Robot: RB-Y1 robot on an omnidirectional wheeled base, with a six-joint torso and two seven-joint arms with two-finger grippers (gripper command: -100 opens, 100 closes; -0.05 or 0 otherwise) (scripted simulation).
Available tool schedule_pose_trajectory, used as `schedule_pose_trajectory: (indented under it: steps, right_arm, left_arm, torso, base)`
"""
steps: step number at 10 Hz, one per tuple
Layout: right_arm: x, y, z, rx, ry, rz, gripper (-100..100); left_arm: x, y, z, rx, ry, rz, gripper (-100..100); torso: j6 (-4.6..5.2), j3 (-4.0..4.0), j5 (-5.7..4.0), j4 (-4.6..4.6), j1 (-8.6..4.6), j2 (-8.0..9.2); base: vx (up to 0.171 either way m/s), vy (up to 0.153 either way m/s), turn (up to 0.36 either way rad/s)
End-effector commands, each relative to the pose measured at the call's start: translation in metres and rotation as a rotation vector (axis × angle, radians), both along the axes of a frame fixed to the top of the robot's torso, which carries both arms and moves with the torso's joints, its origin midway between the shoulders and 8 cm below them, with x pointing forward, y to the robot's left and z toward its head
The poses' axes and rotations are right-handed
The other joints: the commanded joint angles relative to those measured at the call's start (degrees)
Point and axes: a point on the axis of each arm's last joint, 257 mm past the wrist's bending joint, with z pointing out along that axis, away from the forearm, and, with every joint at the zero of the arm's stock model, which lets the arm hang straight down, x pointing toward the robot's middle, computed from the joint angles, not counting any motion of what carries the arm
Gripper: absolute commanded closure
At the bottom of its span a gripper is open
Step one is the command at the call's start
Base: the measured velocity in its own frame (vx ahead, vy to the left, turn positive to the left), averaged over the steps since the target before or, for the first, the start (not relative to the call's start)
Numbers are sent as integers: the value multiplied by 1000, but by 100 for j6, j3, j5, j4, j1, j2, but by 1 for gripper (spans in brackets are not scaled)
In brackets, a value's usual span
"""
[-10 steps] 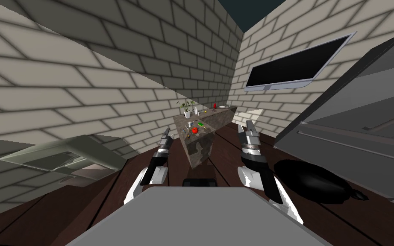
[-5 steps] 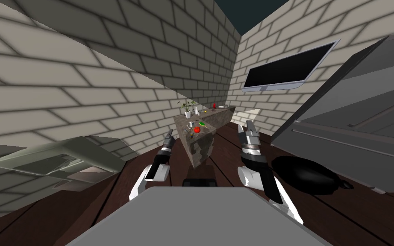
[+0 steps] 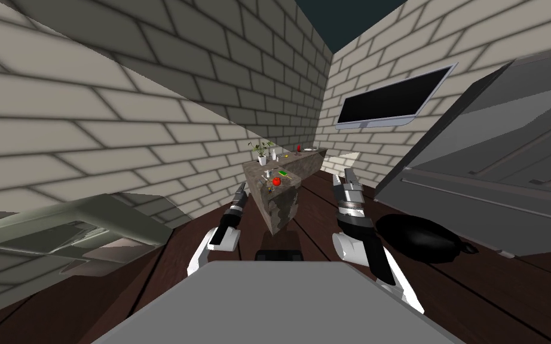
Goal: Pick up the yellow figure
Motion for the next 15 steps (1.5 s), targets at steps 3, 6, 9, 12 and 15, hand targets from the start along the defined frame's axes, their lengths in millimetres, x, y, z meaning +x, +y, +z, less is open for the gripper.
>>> schedule_pose_trajectory:
  steps: [3,6,9,12,15]
  right_arm:
    - [0,0,0,0,0,0,0]
    - [0,0,0,0,0,0,0]
    - [0,0,0,0,0,0,0]
    - [0,0,0,0,0,0,0]
    - [0,0,0,0,0,0,0]
  left_arm:
    - [8,-6,-20,-13,82,-2,-100]
    - [13,-11,-36,-25,144,-6,-100]
    - [17,-16,-51,-40,201,-14,-100]
    - [21,-26,-71,-65,283,-30,-100]
    - [21,-32,-85,-80,340,-41,-100]
  torso:
    - [0,-1,-2,-1,-10,-2]
    - [-1,-6,-3,-2,-14,-11]
    - [0,-10,-5,-4,-24,-17]
    - [0,-13,-7,-5,-35,-22]
    - [-1,-12,-7,-5,-36,-21]
  base:
    - [1,57,-65]
    - [23,40,-54]
    - [35,15,-78]
    - [52,-7,-82]
    - [48,-7,-51]
